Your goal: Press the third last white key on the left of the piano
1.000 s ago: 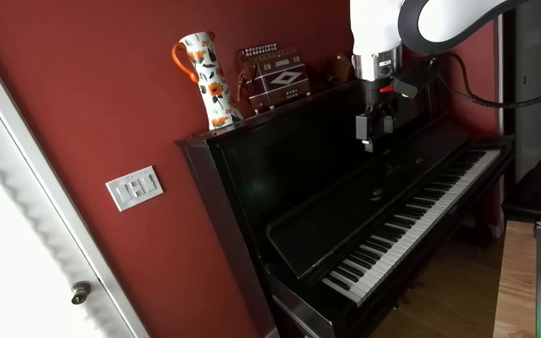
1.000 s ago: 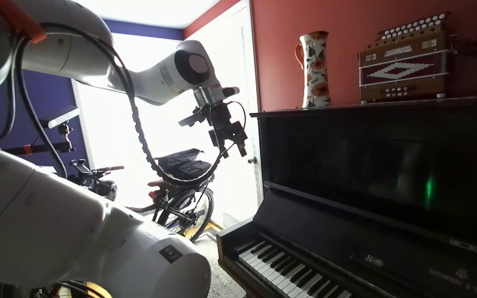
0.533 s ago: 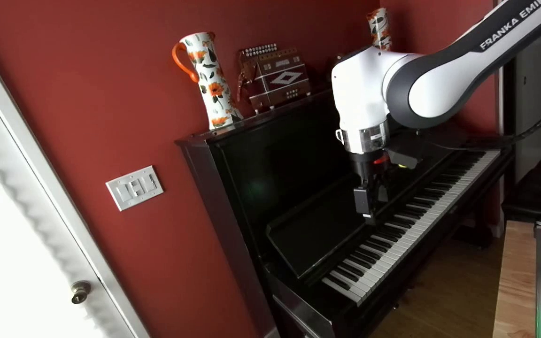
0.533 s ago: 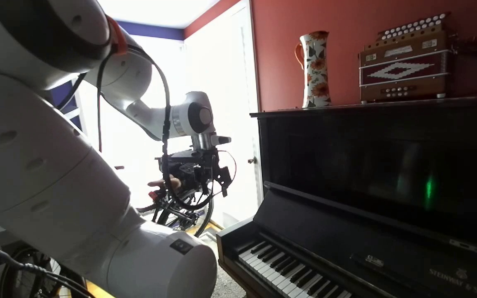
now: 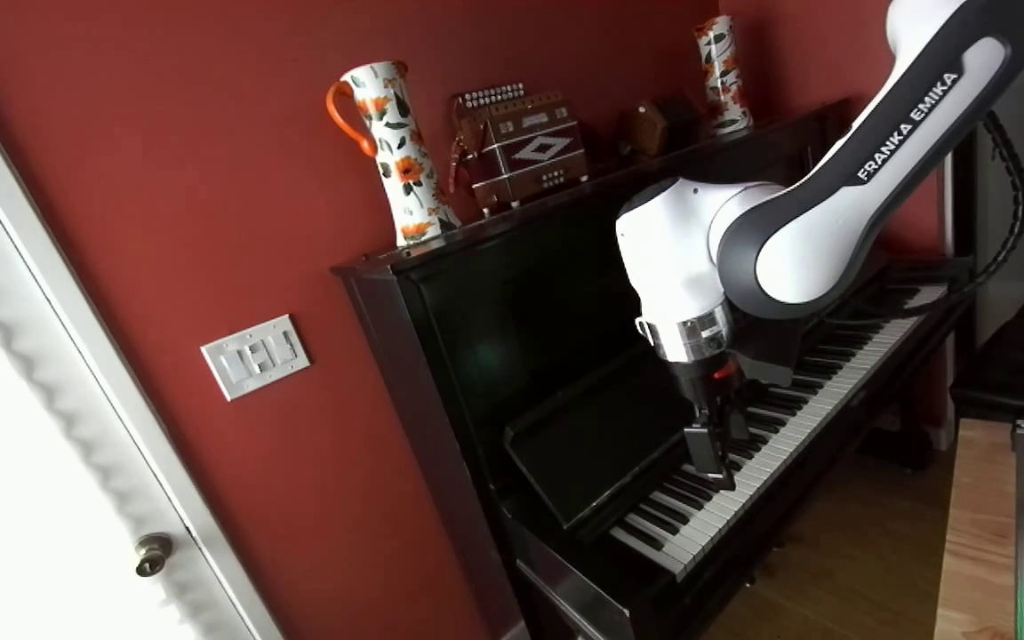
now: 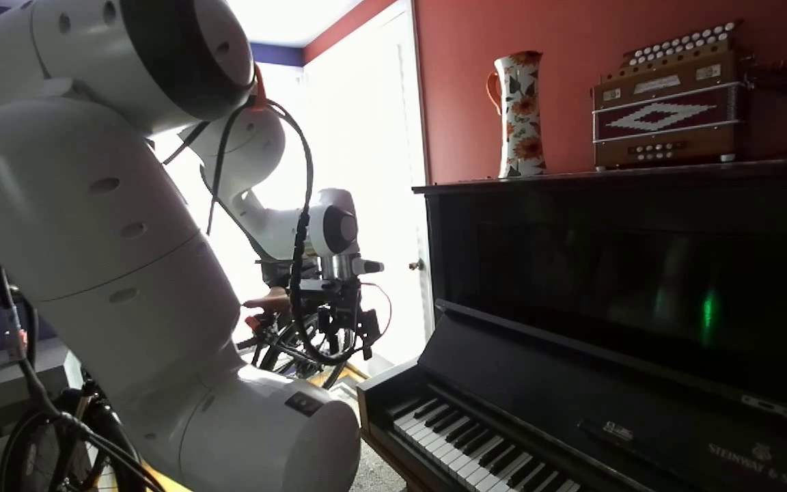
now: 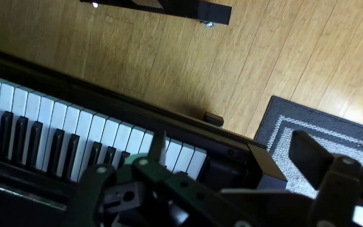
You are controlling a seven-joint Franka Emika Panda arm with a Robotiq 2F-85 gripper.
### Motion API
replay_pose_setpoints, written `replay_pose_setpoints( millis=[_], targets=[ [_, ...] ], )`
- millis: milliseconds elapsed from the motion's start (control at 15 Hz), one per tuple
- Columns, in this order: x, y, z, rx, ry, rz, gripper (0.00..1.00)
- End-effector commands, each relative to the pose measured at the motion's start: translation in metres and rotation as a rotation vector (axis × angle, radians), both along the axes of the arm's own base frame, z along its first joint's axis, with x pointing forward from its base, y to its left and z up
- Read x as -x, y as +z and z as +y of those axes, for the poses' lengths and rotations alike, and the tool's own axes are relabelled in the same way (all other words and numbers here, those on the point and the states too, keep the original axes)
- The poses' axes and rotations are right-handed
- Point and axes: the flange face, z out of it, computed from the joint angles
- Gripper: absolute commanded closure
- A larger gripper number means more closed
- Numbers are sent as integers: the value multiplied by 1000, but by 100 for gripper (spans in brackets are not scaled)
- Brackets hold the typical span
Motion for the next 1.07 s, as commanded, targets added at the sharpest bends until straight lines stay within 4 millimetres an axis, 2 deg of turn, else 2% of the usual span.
replay_pose_setpoints(
  millis=[0, 200, 333, 667, 733, 800, 1000],
  targets=[
    [0, 1, 0, -1, 1, 0, 0],
    [0, 2, 1, -2, 2, -2, 0],
    [-8, -27, 0, -26, 22, 26, 0],
    [-23, -85, -7, -5, 41, 42, 0],
    [-27, -95, -10, 0, 38, 32, 25],
    [-31, -102, -13, 2, 40, 23, 26],
    [-44, -121, -20, -2, 13, -30, 49]
  ],
)
